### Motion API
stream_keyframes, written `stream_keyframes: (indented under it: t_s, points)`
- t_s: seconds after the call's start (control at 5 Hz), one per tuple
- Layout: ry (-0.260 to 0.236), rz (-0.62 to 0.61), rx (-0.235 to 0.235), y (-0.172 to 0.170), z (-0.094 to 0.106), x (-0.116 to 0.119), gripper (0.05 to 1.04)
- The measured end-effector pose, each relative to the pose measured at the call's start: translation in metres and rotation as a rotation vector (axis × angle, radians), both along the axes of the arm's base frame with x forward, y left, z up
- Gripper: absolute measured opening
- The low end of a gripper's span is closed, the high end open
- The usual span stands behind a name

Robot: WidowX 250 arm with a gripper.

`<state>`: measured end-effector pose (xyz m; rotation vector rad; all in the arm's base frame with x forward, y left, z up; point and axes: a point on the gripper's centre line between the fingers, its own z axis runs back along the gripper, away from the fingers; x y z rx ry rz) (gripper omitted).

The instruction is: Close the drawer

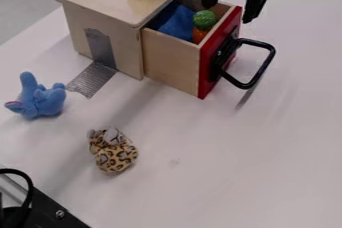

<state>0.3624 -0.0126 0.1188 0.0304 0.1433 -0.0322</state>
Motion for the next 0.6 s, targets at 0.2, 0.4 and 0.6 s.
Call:
stream_keyframes:
  t_s: [0.2,0.4,0.6]
  points:
    - [0.044,0.002,0.002,0.0,-0.014,-0.003,1.001]
    - [0.011,0.044,0.027,-0.013,-0.019,0.002,1.0]
    - [-0.011,-0.008,0.022,-0.038,-0.019,0.003,1.0]
